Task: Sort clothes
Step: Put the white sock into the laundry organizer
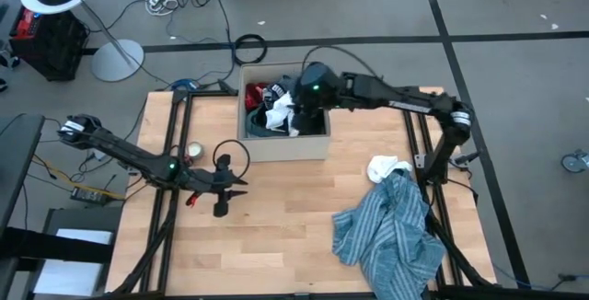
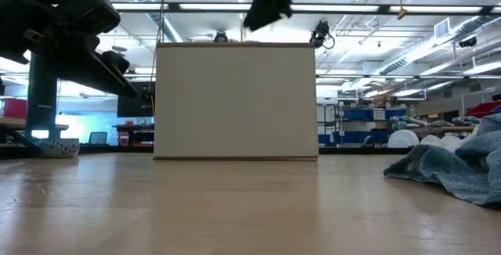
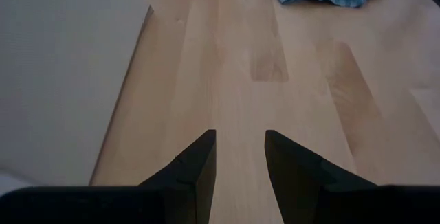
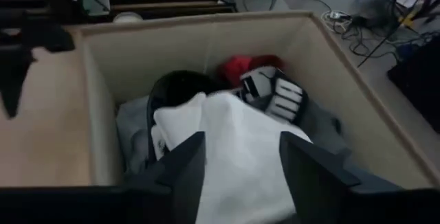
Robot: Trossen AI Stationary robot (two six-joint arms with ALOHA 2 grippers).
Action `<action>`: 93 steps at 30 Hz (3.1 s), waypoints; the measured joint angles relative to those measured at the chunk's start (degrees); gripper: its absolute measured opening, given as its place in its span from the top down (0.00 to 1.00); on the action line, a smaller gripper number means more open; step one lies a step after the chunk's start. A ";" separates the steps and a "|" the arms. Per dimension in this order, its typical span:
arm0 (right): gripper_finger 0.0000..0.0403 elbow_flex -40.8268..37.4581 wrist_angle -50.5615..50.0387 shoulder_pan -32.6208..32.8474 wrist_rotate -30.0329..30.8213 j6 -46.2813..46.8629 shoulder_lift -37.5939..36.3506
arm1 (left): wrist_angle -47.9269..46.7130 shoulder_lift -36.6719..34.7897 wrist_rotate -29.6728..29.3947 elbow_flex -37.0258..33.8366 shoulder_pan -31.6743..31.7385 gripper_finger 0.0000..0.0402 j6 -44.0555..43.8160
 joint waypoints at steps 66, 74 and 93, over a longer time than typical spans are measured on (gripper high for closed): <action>0.99 -62.16 -9.63 14.57 0.95 54.85 -30.93 | 1.14 -33.41 -0.02 -13.16 3.91 0.67 6.15; 0.99 -40.74 -27.46 17.23 11.43 54.13 -32.39 | 0.80 -33.41 -0.56 -13.16 3.91 0.67 6.18; 1.00 13.09 -22.04 8.70 18.99 15.91 -12.85 | -0.37 -33.41 -0.54 -13.16 3.91 0.67 6.23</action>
